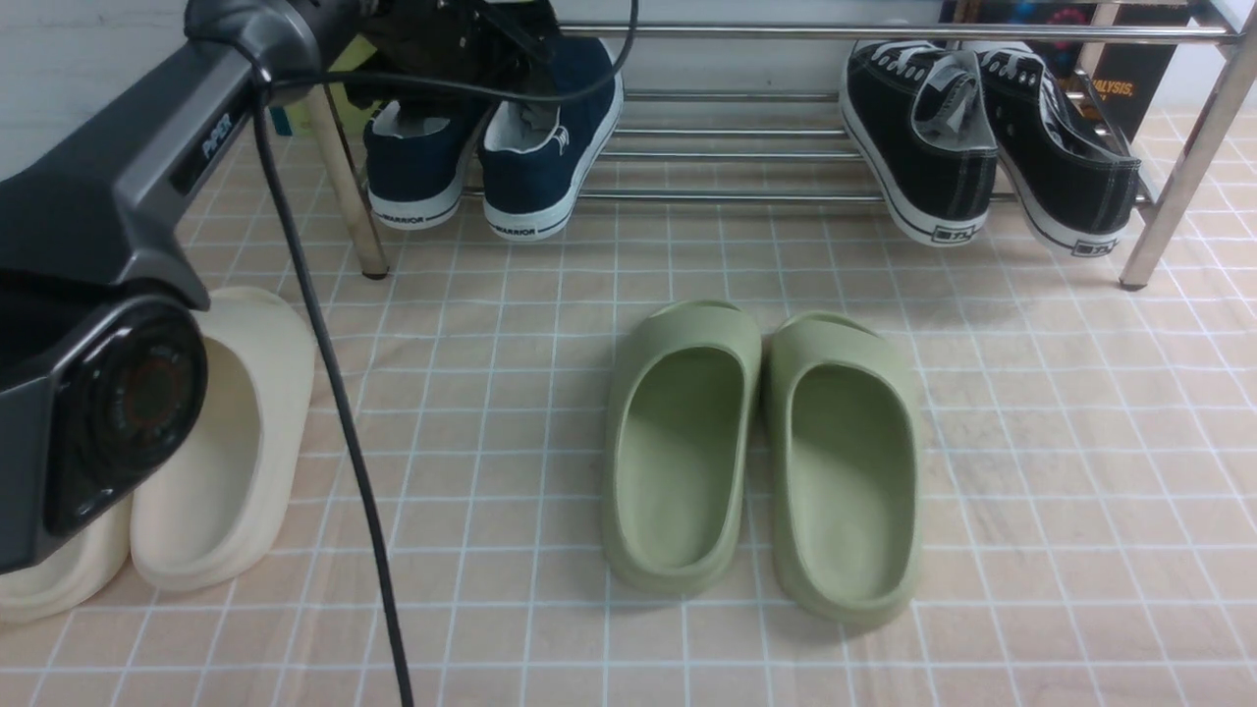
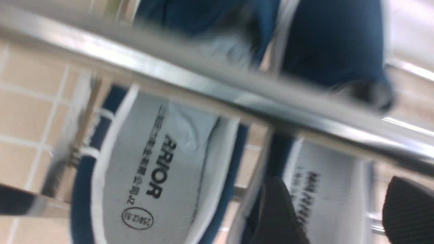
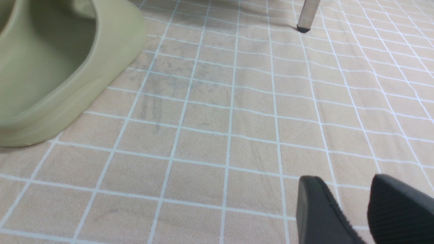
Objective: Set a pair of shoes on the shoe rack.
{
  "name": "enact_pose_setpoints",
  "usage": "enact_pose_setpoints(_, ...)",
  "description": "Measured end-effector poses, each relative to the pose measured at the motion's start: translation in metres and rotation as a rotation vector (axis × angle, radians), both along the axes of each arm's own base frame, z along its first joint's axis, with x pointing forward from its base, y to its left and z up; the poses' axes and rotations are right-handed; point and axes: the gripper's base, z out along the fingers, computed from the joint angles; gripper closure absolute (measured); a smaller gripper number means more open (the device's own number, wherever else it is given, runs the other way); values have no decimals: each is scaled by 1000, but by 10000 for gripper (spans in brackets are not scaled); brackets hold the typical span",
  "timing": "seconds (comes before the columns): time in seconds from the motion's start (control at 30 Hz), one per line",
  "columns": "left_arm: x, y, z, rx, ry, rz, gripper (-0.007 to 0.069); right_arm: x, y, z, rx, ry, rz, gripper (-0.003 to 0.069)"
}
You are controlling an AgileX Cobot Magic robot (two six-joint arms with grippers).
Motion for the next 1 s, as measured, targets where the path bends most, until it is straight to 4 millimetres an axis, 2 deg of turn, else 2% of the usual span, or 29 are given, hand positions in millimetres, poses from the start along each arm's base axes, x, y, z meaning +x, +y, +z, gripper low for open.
enact_pose_setpoints(0.13, -19, 6, 33, 101, -19, -78, 223, 0, 0, 0, 0, 0, 0, 419)
enact_pose_setpoints(0.23, -43, 13, 61, 233, -3, -174, 333, 0, 0, 0, 0, 0, 0, 419)
enact_pose_setpoints(0.37, -91, 28, 113, 353, 12, -260, 522, 0, 0, 0, 0, 0, 0, 419)
enact_pose_setpoints(0.4, -94, 29, 116, 353, 10, -259, 531, 0, 0, 0, 0, 0, 0, 419)
enact_pose_setpoints(0.43, -119, 37, 142, 379, -23, -263, 587, 0, 0, 0, 0, 0, 0, 419)
enact_pose_setpoints(0.53, -163, 51, 190, 385, -149, -235, 620, 0, 0, 0, 0, 0, 0, 419)
enact_pose_setpoints(0.57, -174, 55, 201, 386, -178, -227, 622, 0, 0, 0, 0, 0, 0, 419)
enact_pose_setpoints(0.63, -217, 68, 230, 378, -260, -206, 622, 0, 0, 0, 0, 0, 0, 419)
enact_pose_setpoints(0.7, -256, 79, 248, 368, -325, -193, 622, 0, 0, 0, 0, 0, 0, 419)
enact_pose_setpoints(0.77, -290, 89, 253, 361, -381, -185, 622, 0, 0, 0, 0, 0, 0, 419)
enact_pose_setpoints(0.87, -328, 100, 235, 372, -437, -179, 622, 0, 0, 0, 0, 0, 0, 419)
enact_pose_setpoints(0.9, -336, 102, 235, 370, -454, -175, 622, 0, 0, 0, 0, 0, 0, 419)
enact_pose_setpoints(0.93, -353, 107, 215, 375, -485, -174, 622, 0, 0, 0, 0, 0, 0, 419)
enact_pose_setpoints(0.97, -352, 107, 206, 379, -467, -179, 622, 0, 0, 0, 0, 0, 0, 419)
enact_pose_setpoints(1.0, -364, 110, 184, 374, -512, -175, 622, 0, 0, 0, 0, 0, 0, 419)
